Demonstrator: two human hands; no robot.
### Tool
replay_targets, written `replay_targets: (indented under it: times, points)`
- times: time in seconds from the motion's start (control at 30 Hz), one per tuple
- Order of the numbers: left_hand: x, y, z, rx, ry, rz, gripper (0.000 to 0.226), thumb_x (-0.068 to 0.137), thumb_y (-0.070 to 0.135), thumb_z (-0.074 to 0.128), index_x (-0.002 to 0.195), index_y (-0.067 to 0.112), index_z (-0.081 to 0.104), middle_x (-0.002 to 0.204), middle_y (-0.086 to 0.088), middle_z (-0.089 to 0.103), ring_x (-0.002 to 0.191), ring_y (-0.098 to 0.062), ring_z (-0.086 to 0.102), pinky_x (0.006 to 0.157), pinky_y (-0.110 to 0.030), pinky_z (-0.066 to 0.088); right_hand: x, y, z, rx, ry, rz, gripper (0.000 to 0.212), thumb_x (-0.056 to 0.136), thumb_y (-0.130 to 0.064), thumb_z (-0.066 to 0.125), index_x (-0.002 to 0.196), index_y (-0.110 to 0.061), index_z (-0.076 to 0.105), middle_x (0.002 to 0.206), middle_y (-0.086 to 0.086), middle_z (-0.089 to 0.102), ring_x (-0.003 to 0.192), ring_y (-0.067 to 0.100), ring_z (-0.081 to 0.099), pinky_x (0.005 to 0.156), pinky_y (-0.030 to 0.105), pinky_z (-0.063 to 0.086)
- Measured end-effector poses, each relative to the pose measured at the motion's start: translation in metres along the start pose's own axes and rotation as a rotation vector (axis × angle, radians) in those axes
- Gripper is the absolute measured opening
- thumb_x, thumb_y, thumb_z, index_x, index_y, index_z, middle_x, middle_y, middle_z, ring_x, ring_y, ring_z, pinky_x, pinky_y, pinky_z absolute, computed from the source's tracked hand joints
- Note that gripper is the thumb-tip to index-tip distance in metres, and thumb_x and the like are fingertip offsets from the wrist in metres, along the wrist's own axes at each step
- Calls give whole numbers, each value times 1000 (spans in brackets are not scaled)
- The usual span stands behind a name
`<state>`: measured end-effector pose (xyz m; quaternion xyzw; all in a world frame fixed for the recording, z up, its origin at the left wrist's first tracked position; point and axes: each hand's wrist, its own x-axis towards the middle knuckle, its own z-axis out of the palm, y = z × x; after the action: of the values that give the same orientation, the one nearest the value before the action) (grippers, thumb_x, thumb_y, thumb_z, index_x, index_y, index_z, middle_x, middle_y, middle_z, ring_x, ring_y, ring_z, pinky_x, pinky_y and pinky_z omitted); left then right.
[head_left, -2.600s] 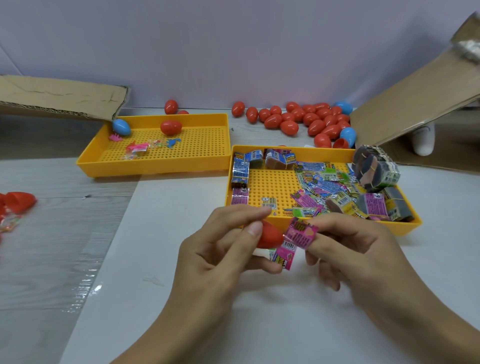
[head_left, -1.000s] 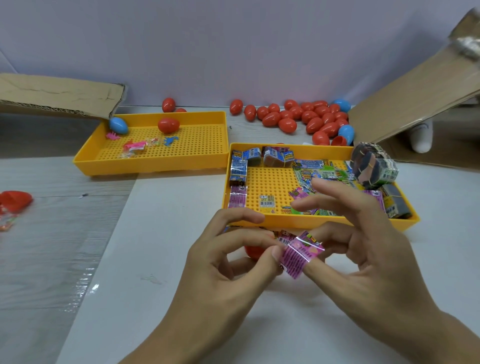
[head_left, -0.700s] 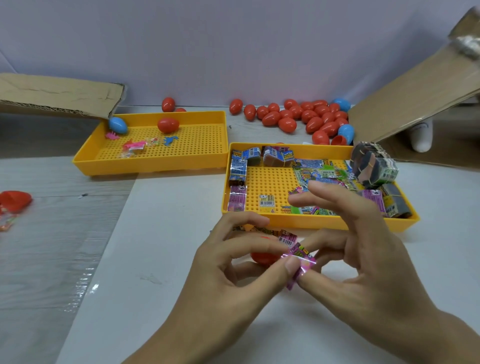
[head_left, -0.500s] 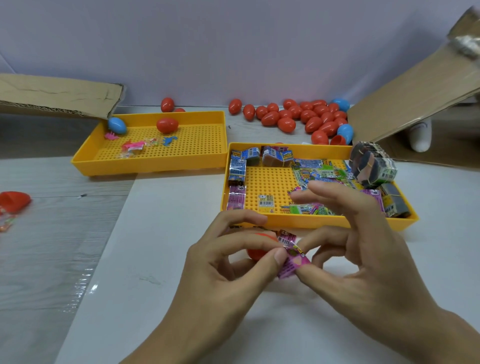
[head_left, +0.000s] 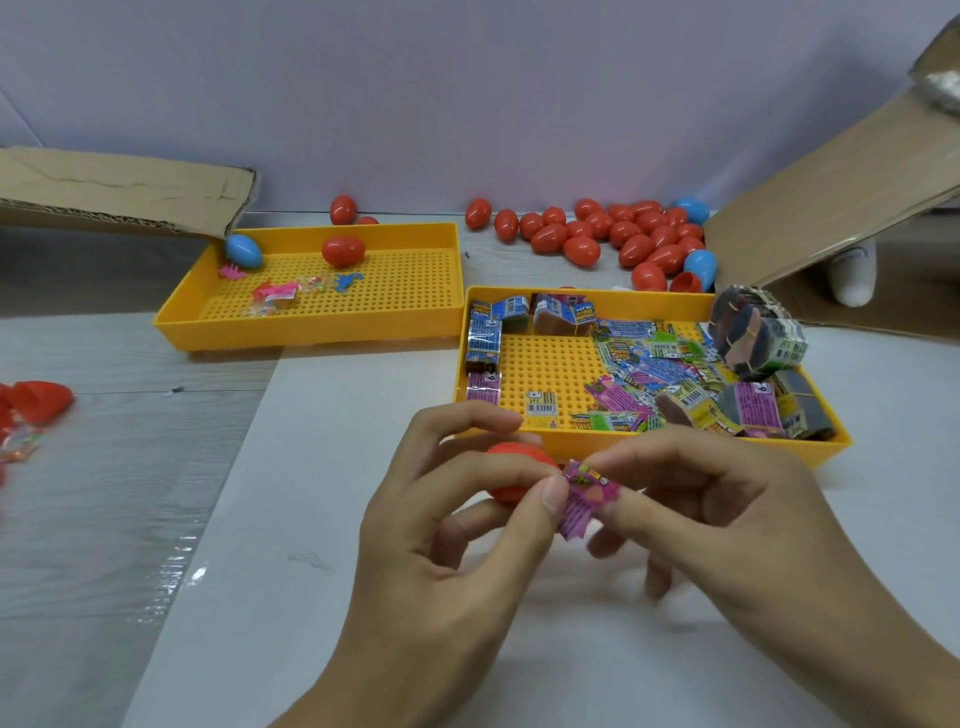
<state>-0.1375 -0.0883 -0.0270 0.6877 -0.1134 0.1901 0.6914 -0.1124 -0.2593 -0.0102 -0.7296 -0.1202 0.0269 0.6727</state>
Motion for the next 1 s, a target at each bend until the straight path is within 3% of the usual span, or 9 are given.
replay_targets:
  times: [0.13, 0.2, 0.33, 0.4, 0.5, 0.63, 0.8, 1.0]
  points:
    - [-3, -2, 2, 5, -37, -1, 5, 81, 22, 71, 84, 18, 74, 111, 2, 58, 104, -29, 67, 72, -29, 60, -2, -1, 5, 26, 35, -84, 21, 73, -12, 82, 86, -28, 80, 76, 1, 75, 58, 11, 66, 43, 27, 52]
    - [-3, -1, 2, -9, -49, -23, 6, 80, 23, 71, 83, 19, 74, 110, 4, 59, 103, -26, 67, 72, -29, 60, -3, -2, 6, 41, 62, -114, 17, 71, -18, 78, 85, -27, 81, 77, 2, 75, 59, 12, 67, 43, 27, 52]
    - [-2, -3, -2, -97, -71, -73, 15, 82, 13, 67, 93, 16, 77, 110, -3, 60, 108, -27, 64, 76, -34, 62, -4, 2, 5, -132, 113, -214, 19, 76, -14, 82, 85, -30, 81, 79, -5, 74, 61, 14, 67, 43, 22, 51]
    - [-1, -4, -2, -74, -55, -78, 24, 84, 2, 68, 100, 18, 77, 109, -2, 62, 106, -28, 65, 75, -33, 62, -4, 2, 3, -220, 114, -272, 16, 76, -20, 75, 88, -28, 81, 80, -7, 73, 64, 15, 66, 43, 22, 52]
    - [-1, -3, -1, -44, -30, -111, 30, 80, 9, 74, 105, 26, 75, 105, 0, 67, 104, -24, 67, 71, -31, 63, -3, 1, 1, -284, 105, -324, 16, 80, -23, 71, 93, -26, 78, 83, -9, 73, 71, 16, 67, 43, 25, 52]
    - [0, -2, -3, -50, -58, -134, 31, 75, 24, 78, 106, 26, 76, 108, -2, 68, 106, -26, 67, 73, -31, 62, -2, 1, 0, -281, 88, -321, 15, 81, -22, 73, 95, -25, 78, 85, -10, 71, 73, 17, 67, 42, 29, 50]
    - [0, -5, -4, -104, -104, -174, 46, 76, 4, 76, 117, 24, 73, 111, 0, 66, 108, -25, 68, 79, -26, 60, -2, 2, 0, -292, 97, -311, 14, 81, -24, 73, 95, -24, 78, 86, -8, 71, 74, 18, 66, 39, 34, 47]
    - [0, -5, -4, -99, -113, -194, 42, 75, 10, 79, 114, 23, 74, 108, 0, 68, 104, -23, 70, 78, -27, 60, -1, 0, 0, -273, 68, -327, 16, 81, -35, 67, 92, -30, 78, 87, -9, 70, 75, 17, 66, 38, 29, 46]
